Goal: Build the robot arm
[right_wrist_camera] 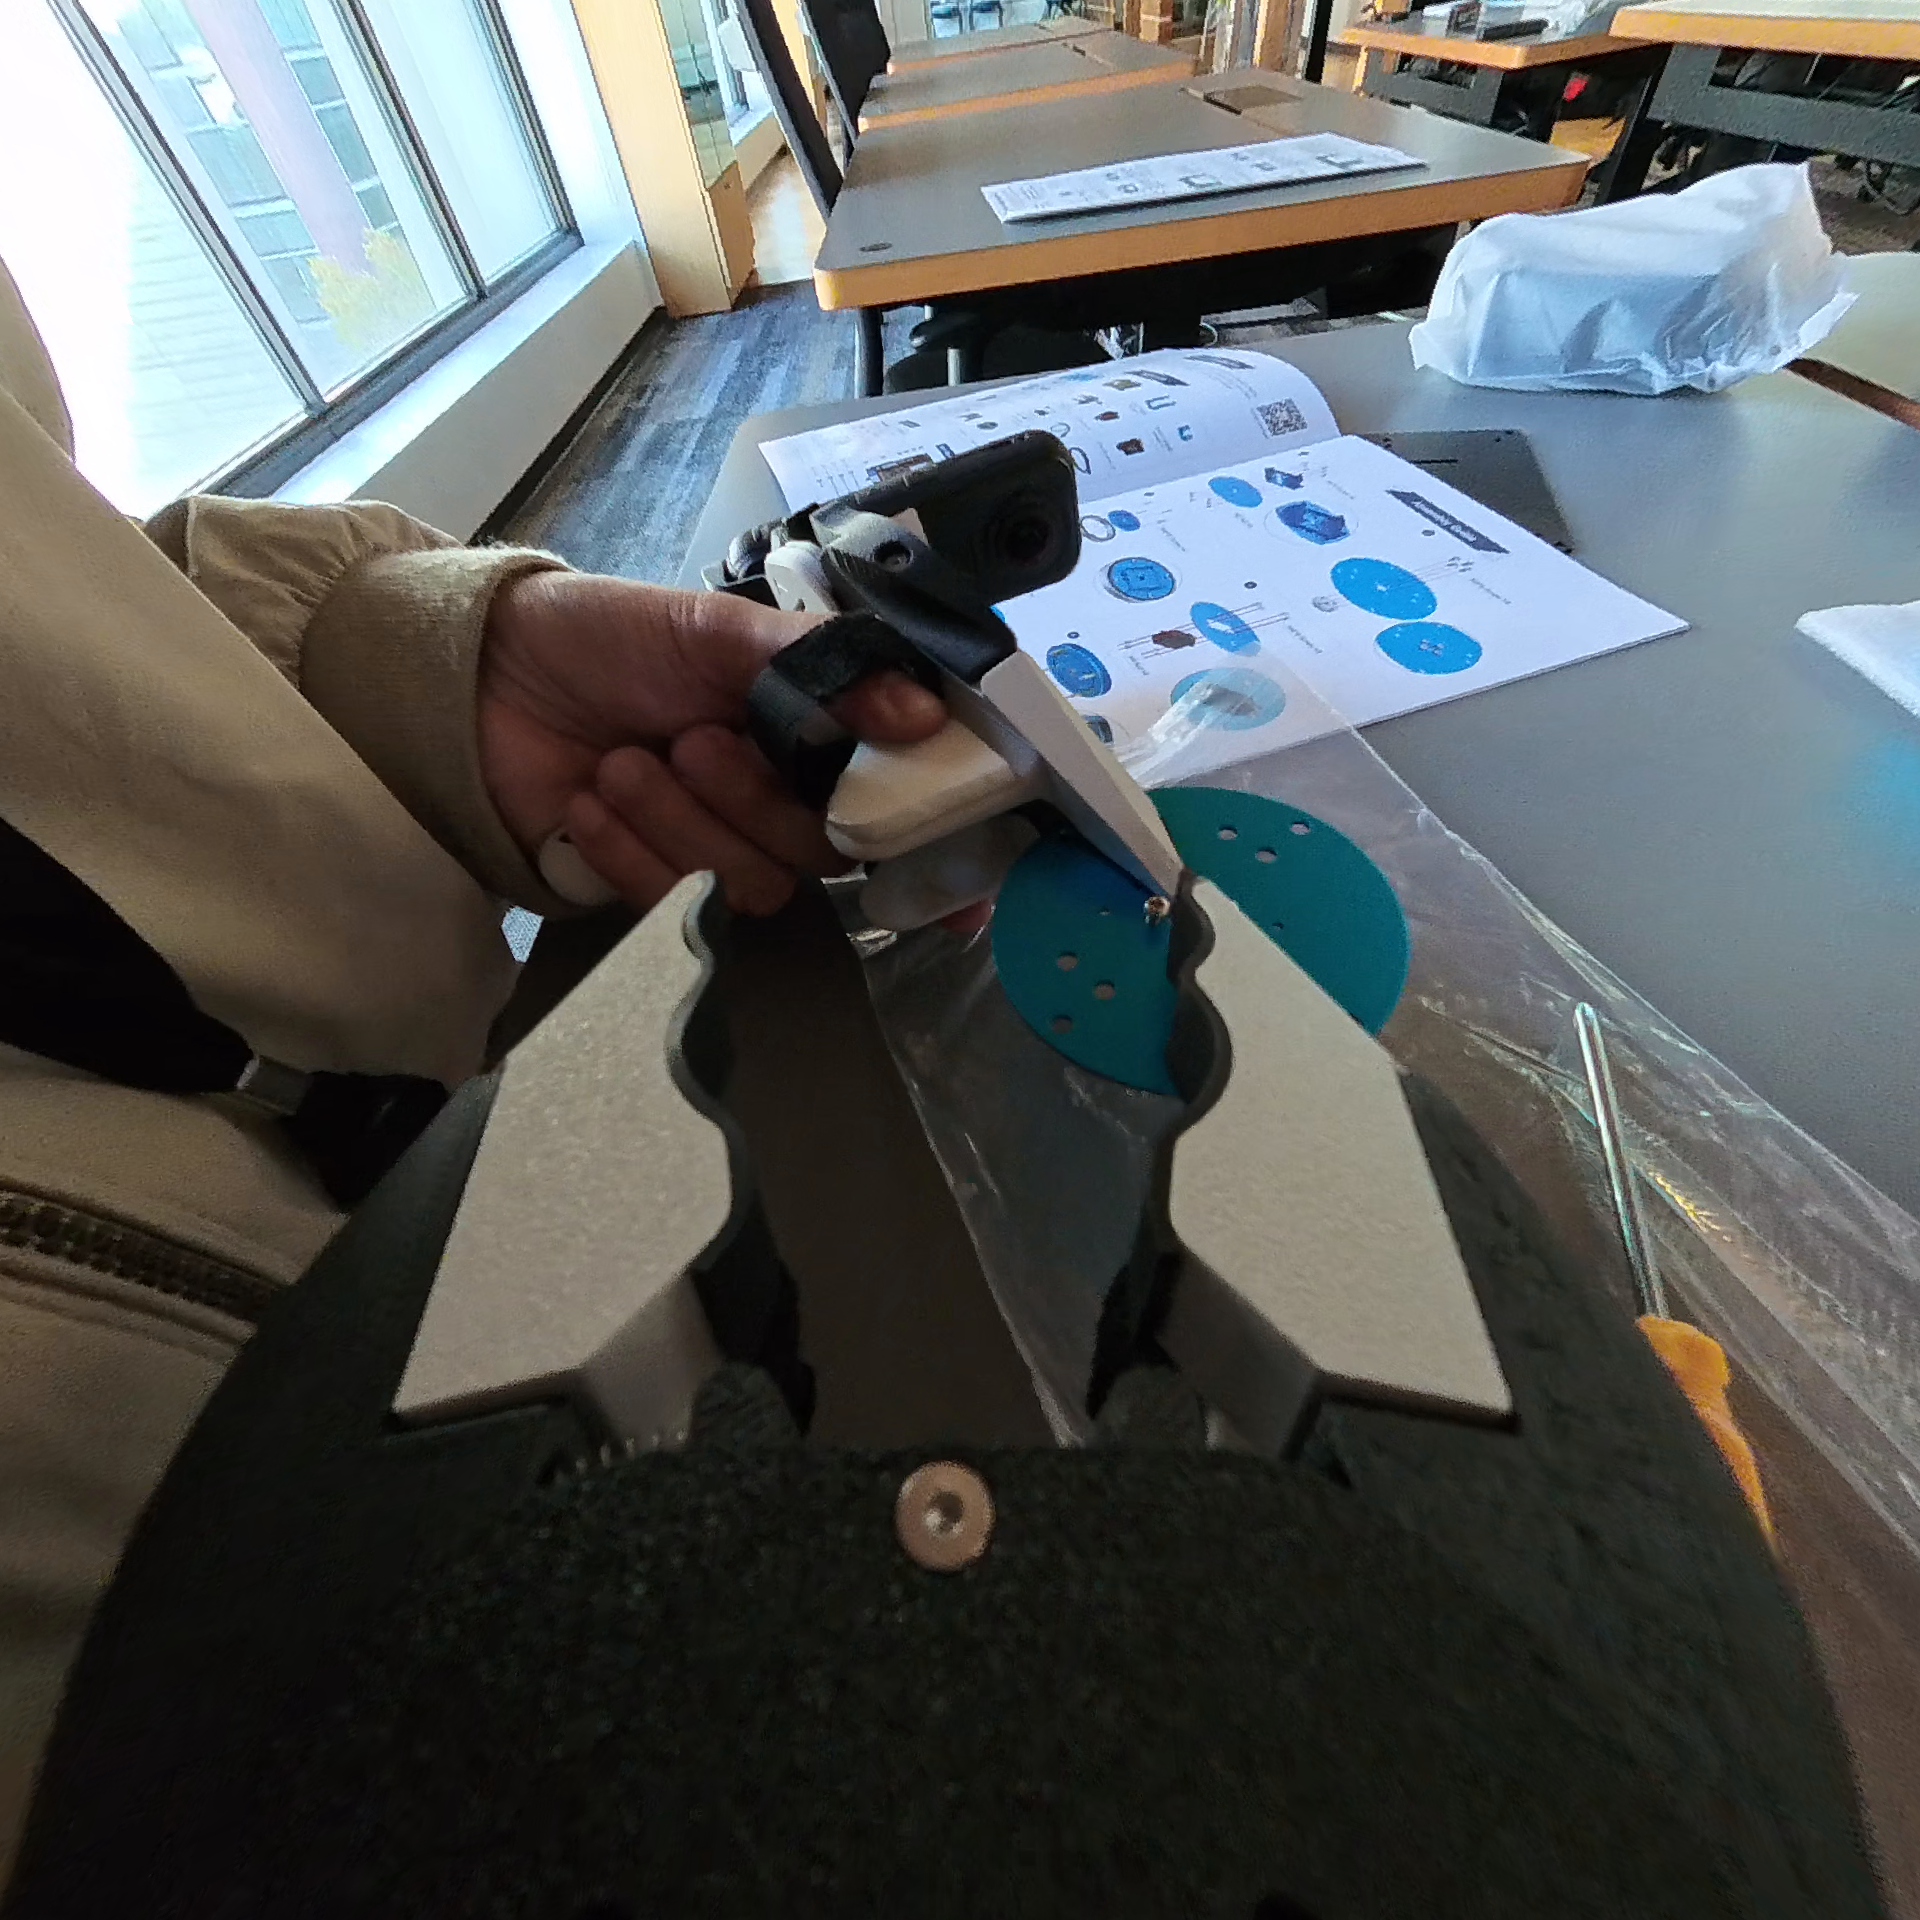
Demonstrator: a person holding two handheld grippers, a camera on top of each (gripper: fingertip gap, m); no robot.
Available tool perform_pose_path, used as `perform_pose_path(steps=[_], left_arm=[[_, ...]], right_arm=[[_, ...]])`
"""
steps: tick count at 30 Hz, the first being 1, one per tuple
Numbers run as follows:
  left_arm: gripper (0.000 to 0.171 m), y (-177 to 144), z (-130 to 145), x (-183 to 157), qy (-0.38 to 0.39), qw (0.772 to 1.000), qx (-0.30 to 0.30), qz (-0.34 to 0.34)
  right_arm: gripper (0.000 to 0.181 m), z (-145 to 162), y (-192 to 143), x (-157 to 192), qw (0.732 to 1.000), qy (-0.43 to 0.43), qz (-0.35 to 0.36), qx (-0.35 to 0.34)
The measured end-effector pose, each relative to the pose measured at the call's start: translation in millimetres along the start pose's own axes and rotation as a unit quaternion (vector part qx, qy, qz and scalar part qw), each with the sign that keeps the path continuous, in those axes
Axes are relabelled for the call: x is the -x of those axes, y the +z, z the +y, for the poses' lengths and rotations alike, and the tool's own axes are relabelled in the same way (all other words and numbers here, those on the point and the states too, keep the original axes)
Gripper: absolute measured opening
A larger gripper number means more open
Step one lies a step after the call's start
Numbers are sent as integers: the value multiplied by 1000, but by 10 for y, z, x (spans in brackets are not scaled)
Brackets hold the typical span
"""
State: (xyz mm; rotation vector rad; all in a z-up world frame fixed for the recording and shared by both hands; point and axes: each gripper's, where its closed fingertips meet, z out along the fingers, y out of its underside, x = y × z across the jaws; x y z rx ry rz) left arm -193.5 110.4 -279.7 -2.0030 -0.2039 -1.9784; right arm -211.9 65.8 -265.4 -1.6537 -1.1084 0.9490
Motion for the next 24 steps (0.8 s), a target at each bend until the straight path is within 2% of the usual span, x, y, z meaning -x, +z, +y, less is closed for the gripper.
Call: perform_pose_path(steps=[10, 24], left_arm=[[4, -12, -21, 5, 0, 1000, -7, -2], [4, -8, -22, 26, -3, 1000, -9, -8]], right_arm=[[82, 77, 24, 14, 1000, 1, -2, 15], [84, 101, 71, 44, 998, -50, 14, 38]])
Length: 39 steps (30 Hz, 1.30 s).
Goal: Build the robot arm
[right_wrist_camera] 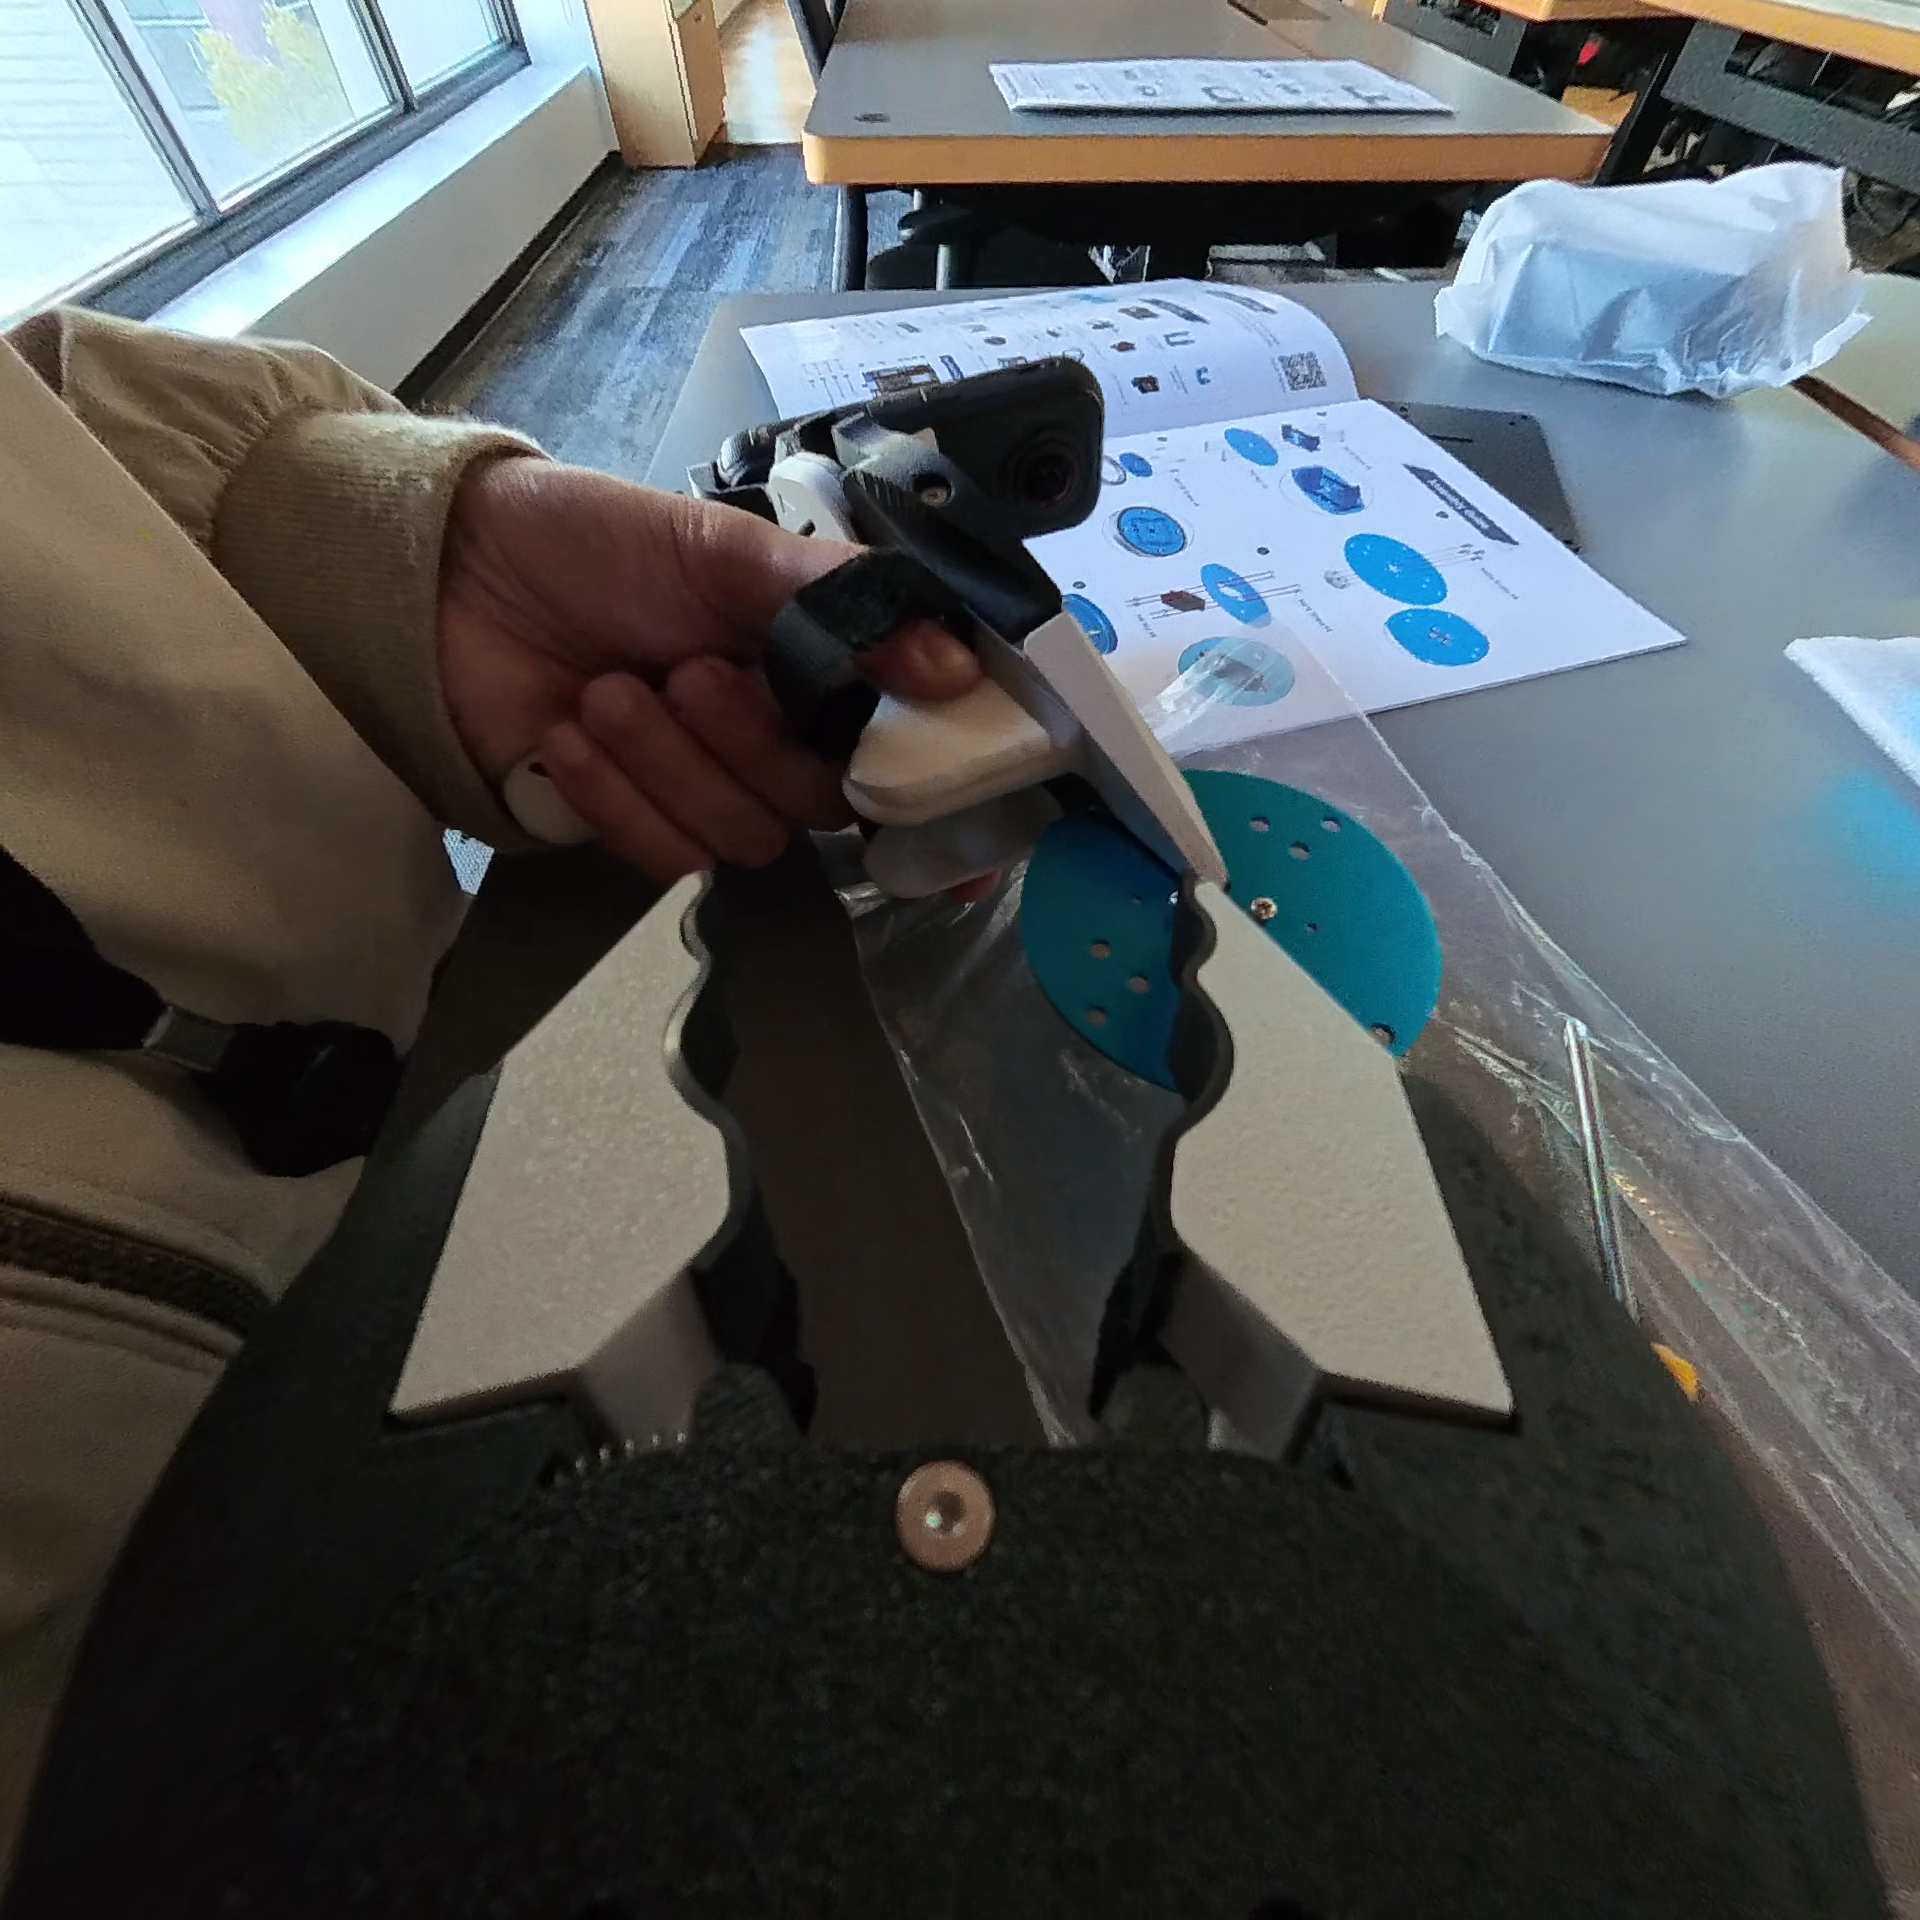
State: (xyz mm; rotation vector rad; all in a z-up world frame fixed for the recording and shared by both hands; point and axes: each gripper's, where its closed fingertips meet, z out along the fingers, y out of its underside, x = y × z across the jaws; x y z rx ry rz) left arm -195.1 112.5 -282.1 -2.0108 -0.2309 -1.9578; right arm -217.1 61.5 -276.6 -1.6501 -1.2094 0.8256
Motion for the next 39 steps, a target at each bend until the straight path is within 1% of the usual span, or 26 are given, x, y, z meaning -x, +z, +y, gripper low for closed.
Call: perform_pose_path(steps=[13, 19, 21, 24, 26, 28, 30, 31, 32, 33, 34, 36, 37, 38, 39], left_arm=[[4, 10, 9, 38, 4, 1000, 0, -16], [4, 7, 1, 50, 1, 1000, -4, -19], [4, 2, -1, 46, 5, 1000, -7, -19], [4, -12, -15, 27, 11, 1000, -14, -16], [4, -25, -23, -1, 20, 1000, -19, -12], [4, -39, -11, -18, 26, 999, -23, -11], [4, -49, 9, -40, 20, 1000, -24, -1], [4, -55, 14, -51, 15, 999, -27, 5], [4, -60, 17, -71, 12, 999, -31, 13], [4, -59, 28, -84, 11, 999, -31, 19], [4, -58, 39, -94, 10, 999, -31, 23], [4, -64, 50, -132, 9, 999, -32, 33], [4, -66, 63, -154, 10, 999, -30, 36], [4, -66, 75, -173, 13, 999, -28, 38], [3, -65, 90, -191, 15, 999, -26, 40]], right_arm=[[91, 98, 45, -51, 1000, -3, 16, 24], [91, 83, 31, -55, 1000, -7, 21, 22], [91, 33, -4, -75, 1000, 0, 23, 9], [88, -103, -107, -110, 998, 51, 5, -38], [75, -143, -201, -257, 993, 100, 16, -56], [73, -152, -287, -420, 987, 145, 28, -69], [64, -67, -310, -534, 980, 189, 39, -53], [61, 11, -273, -512, 976, 213, 23, -32], [56, 85, -232, -468, 970, 242, 0, -12], [47, 123, -201, -421, 960, 280, -25, -5], [41, 106, -188, -382, 945, 323, -54, -16], [30, 22, -212, -372, 899, 420, -108, -60], [22, 7, -232, -378, 874, 461, -134, -72], [16, -11, -250, -374, 853, 490, -160, -84], [9, -6, -254, -374, 838, 510, -173, -88]])
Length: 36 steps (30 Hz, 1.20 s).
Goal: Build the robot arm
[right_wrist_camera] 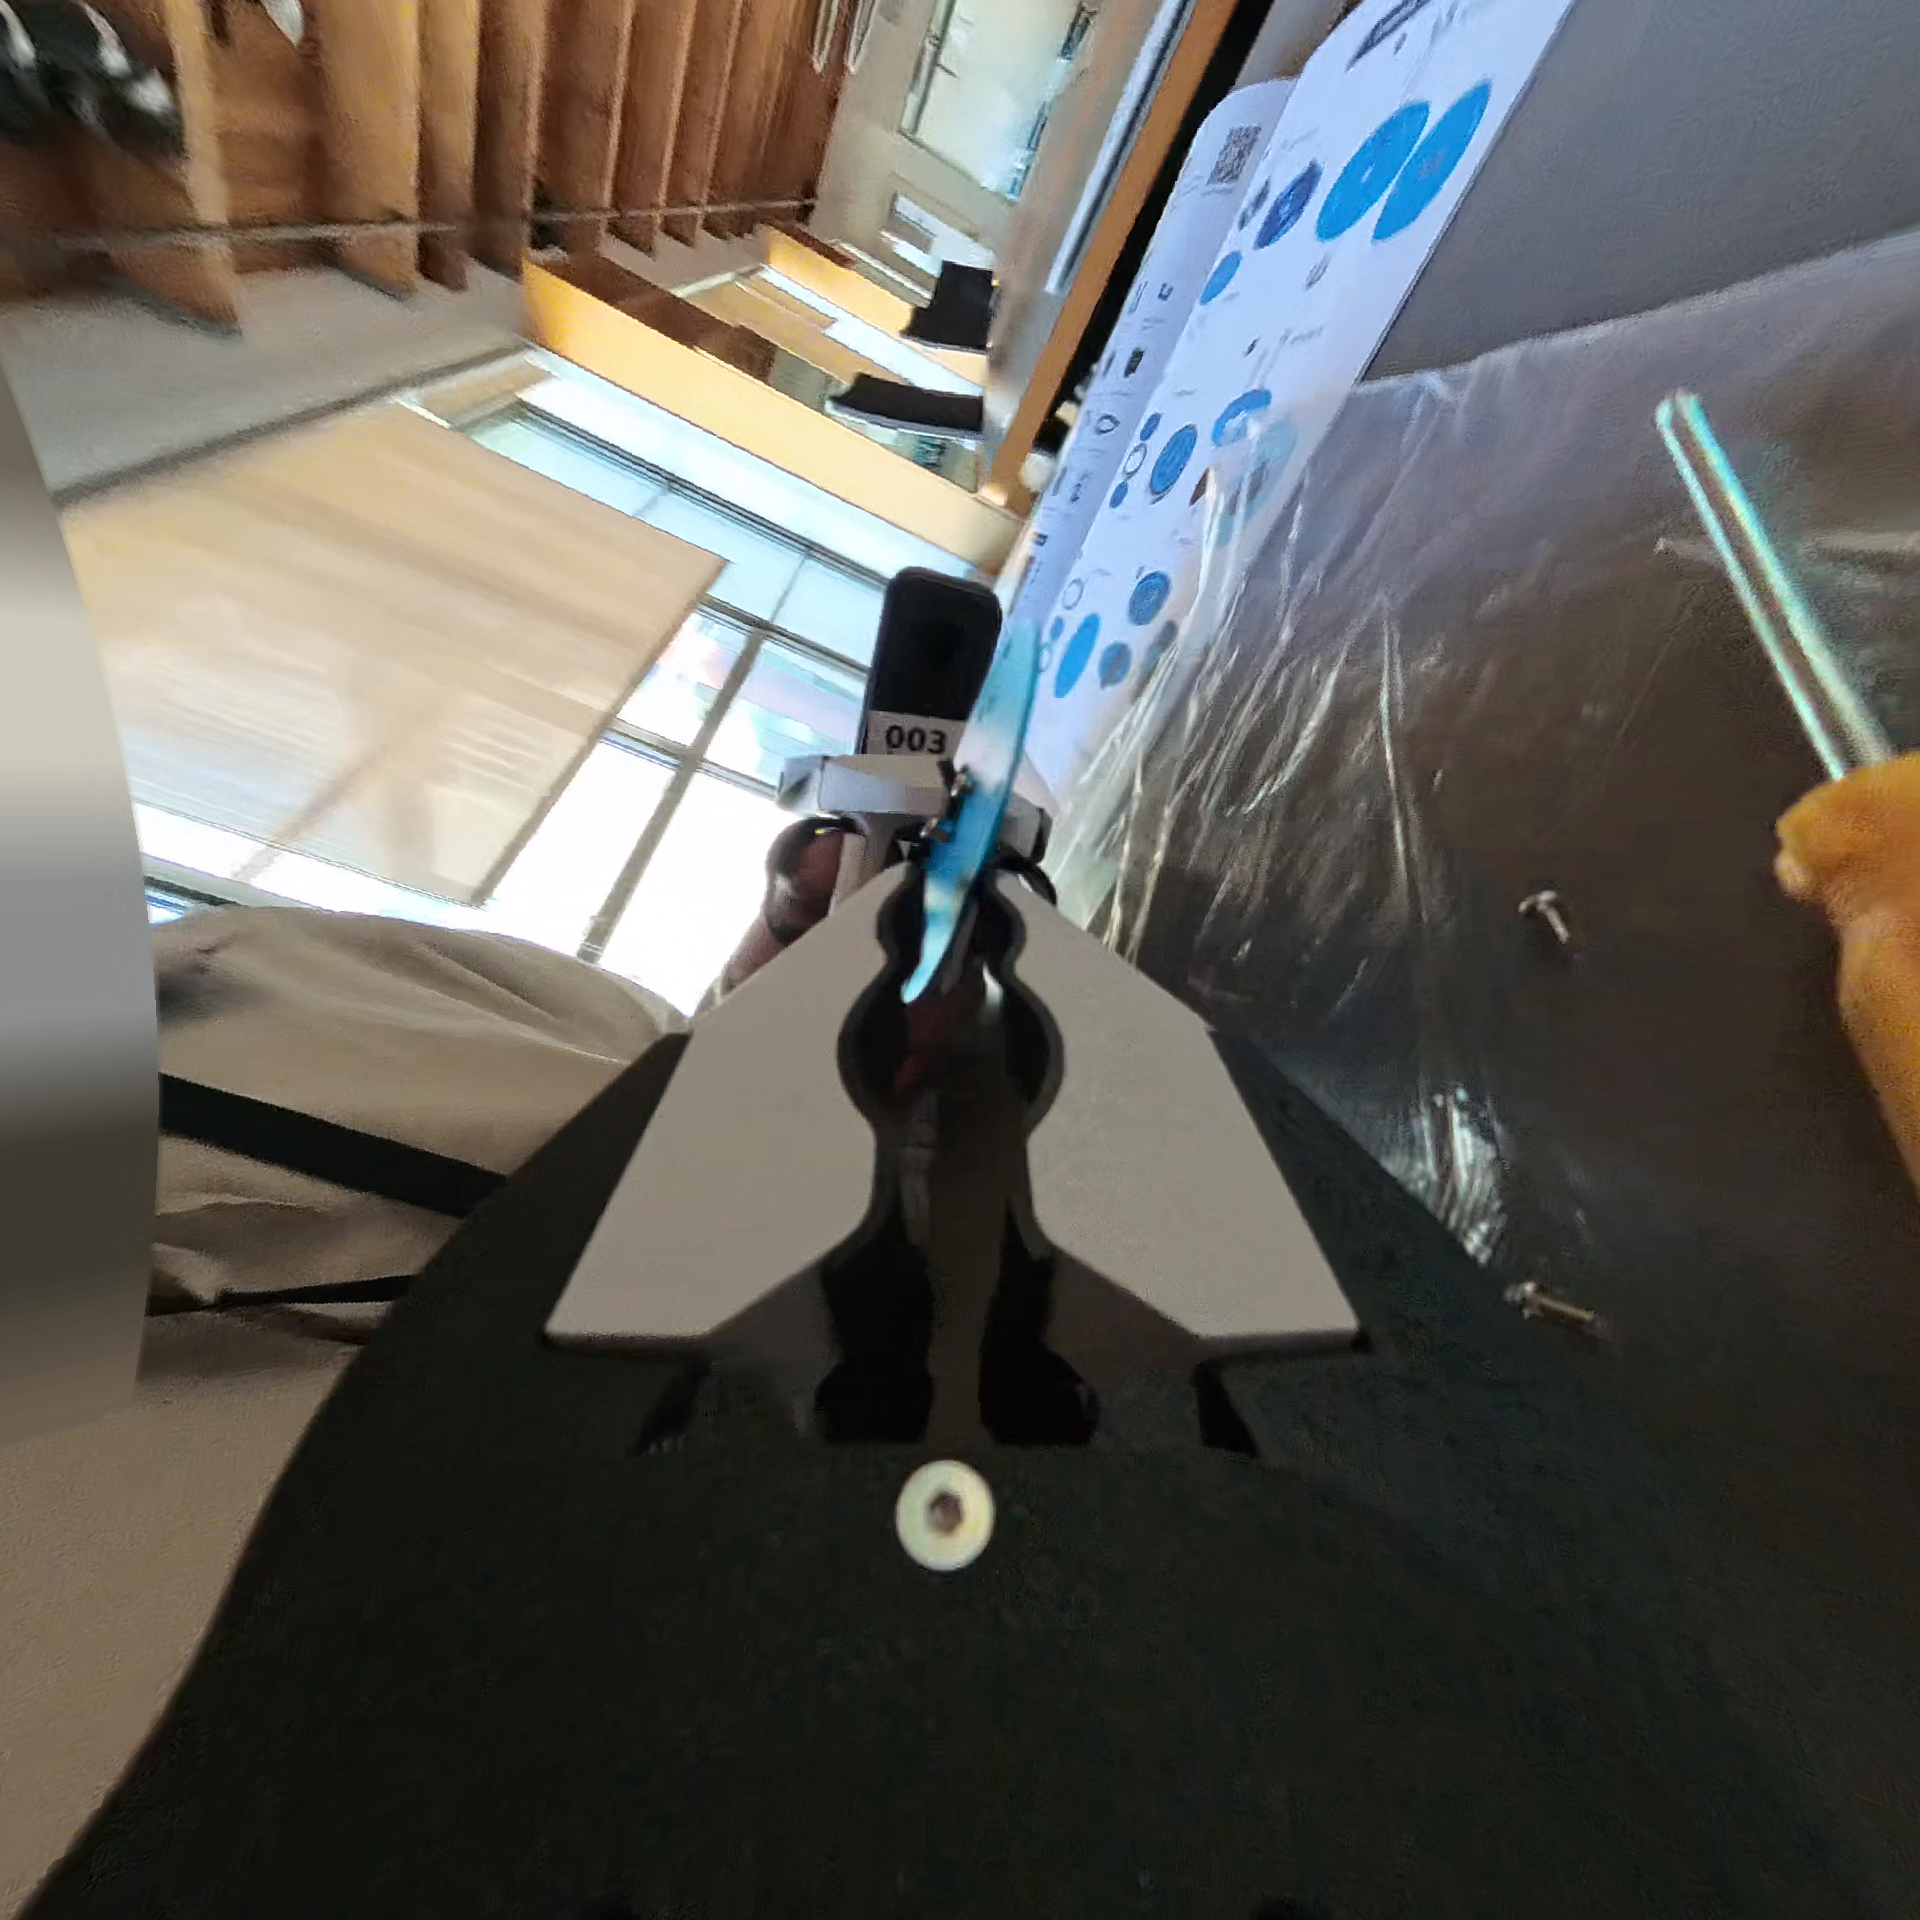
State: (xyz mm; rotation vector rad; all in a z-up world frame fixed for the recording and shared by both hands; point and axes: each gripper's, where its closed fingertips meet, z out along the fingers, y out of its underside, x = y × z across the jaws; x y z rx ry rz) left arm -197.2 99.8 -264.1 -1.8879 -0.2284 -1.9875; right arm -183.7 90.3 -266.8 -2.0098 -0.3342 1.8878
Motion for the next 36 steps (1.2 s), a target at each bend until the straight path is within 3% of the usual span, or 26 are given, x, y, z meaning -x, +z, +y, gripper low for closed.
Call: perform_pose_path(steps=[3, 13, 36], left_arm=[[4, -8, 37, -6, 5, 1000, 10, -1], [6, -26, 154, -26, -12, 999, 44, 10], [3, -60, 203, 18, 13, 998, 61, -9]], right_arm=[[0, 40, 0, 7, 998, 56, -24, 12], [0, 144, -39, 38, 986, 145, -51, 69], [0, 194, -33, 23, 983, 153, -43, 90]])
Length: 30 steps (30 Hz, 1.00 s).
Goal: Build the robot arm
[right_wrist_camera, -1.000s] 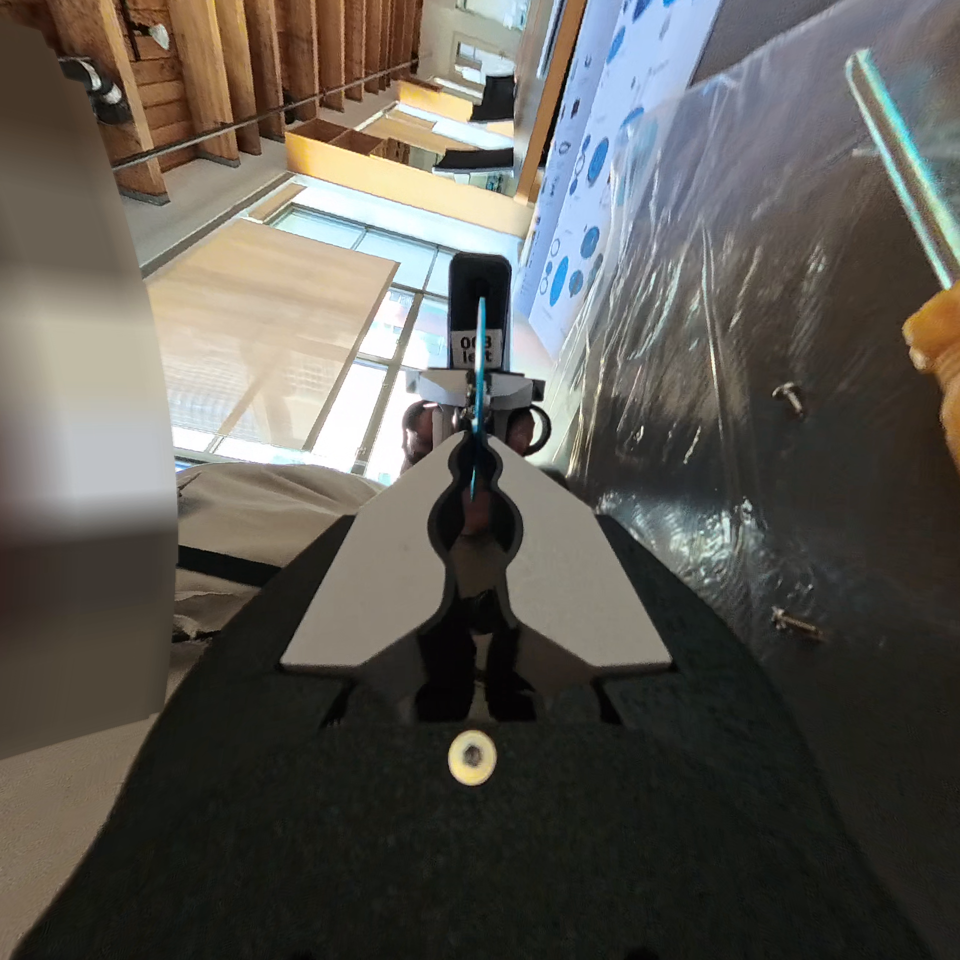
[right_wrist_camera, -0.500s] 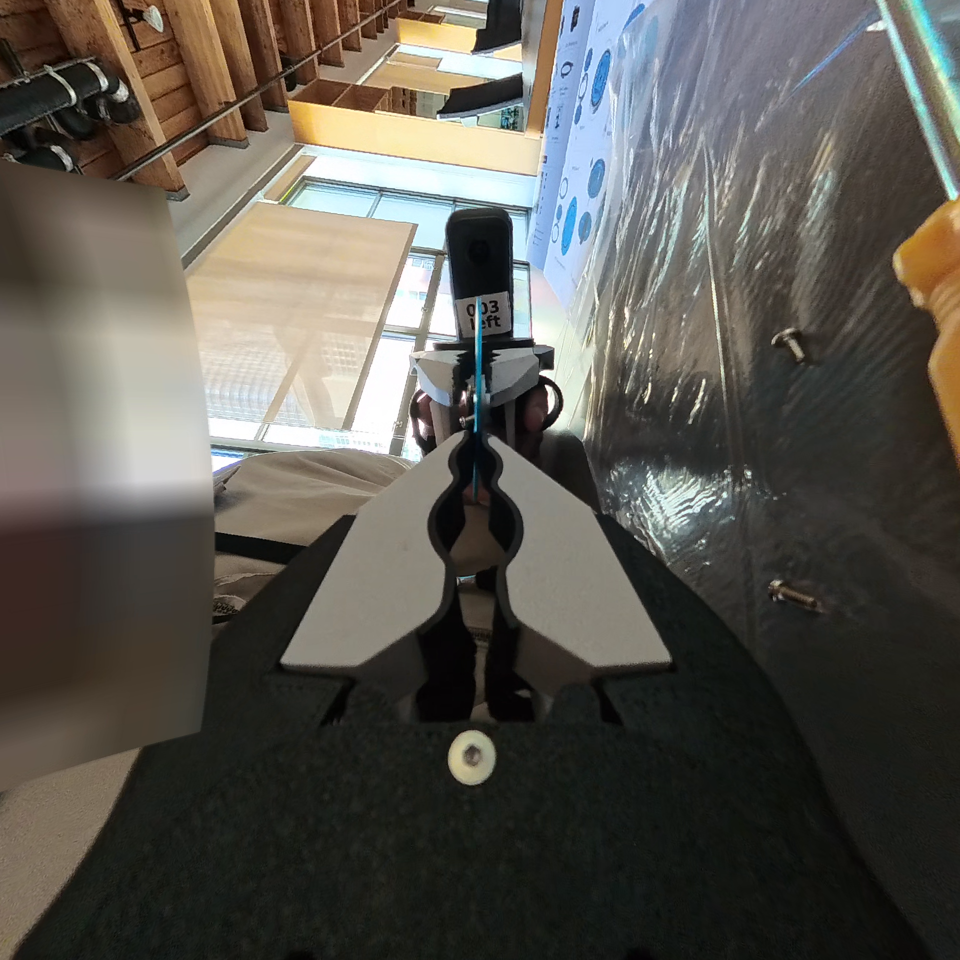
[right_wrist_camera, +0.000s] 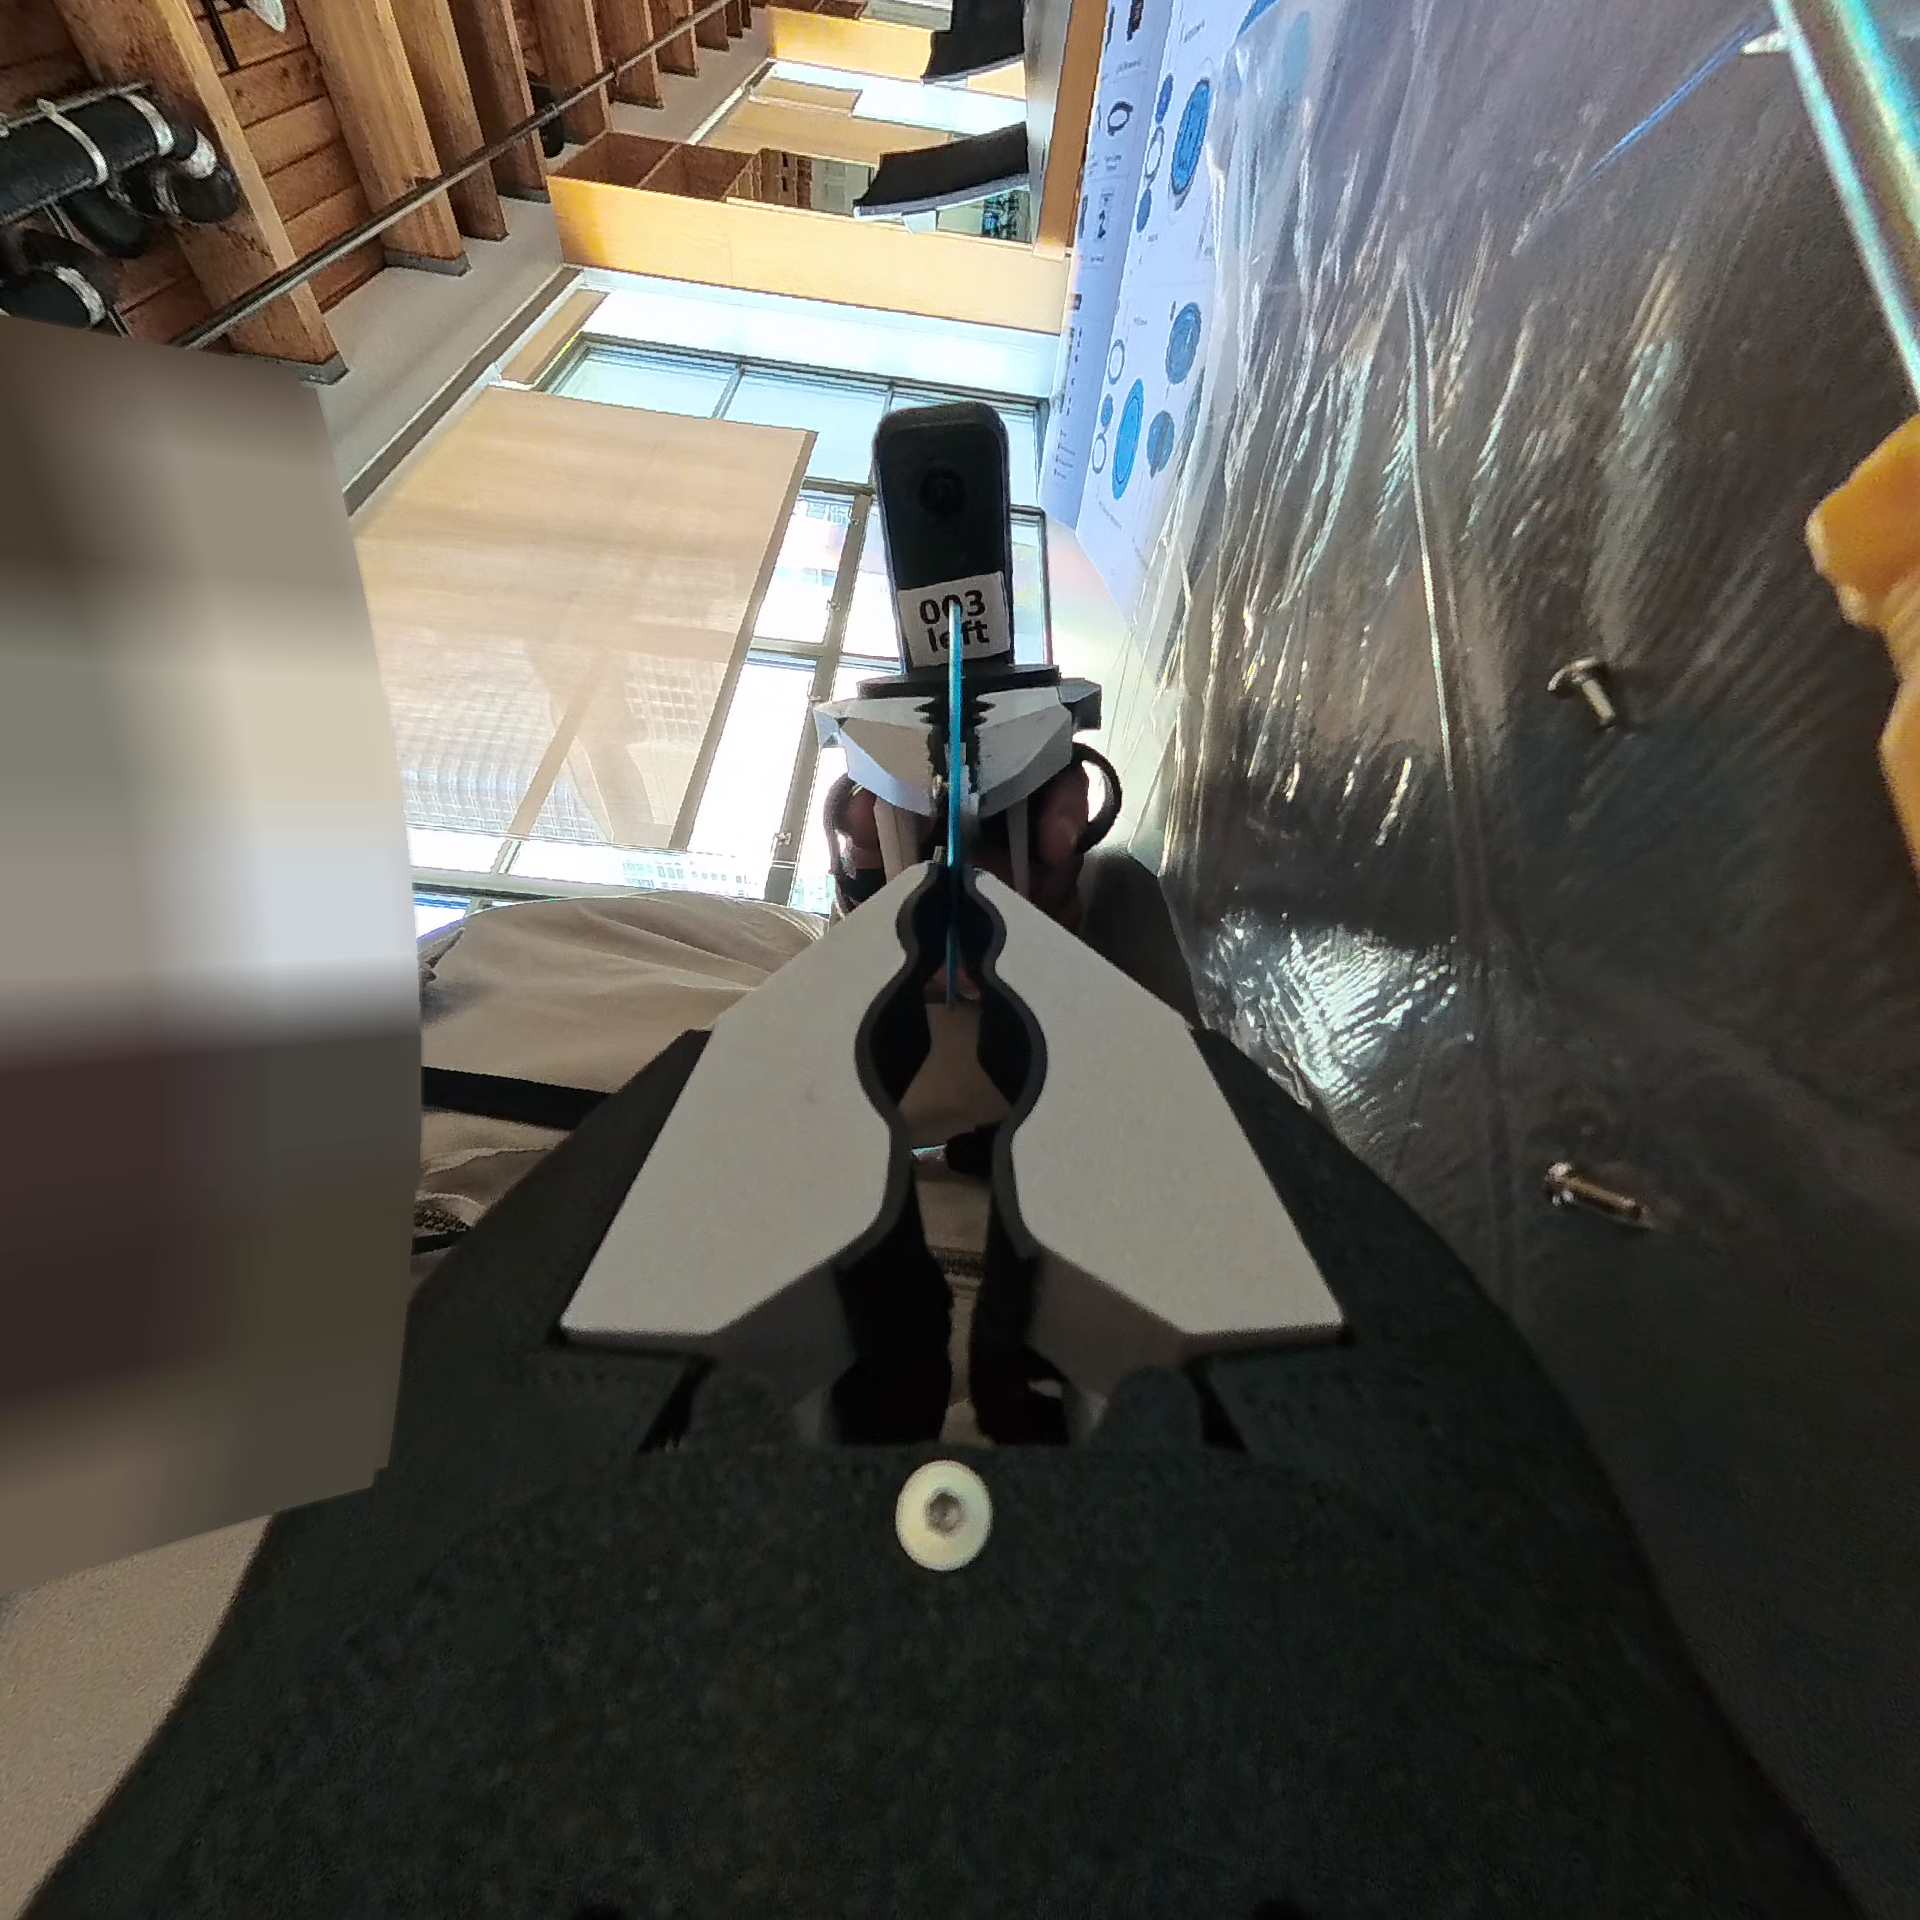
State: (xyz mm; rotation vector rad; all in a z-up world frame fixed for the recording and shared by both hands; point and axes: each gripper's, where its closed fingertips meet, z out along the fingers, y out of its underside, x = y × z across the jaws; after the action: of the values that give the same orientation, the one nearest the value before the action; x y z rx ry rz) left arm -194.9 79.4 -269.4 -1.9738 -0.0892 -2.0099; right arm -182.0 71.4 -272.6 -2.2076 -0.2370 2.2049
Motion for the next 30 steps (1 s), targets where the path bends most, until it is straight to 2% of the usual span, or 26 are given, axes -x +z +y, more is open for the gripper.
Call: perform_pose_path(steps=[30], left_arm=[[3, 35, 18, 19, -8, 1000, 4, 2]], right_arm=[[0, 3, -33, -20, 1000, -1, 2, 7]])
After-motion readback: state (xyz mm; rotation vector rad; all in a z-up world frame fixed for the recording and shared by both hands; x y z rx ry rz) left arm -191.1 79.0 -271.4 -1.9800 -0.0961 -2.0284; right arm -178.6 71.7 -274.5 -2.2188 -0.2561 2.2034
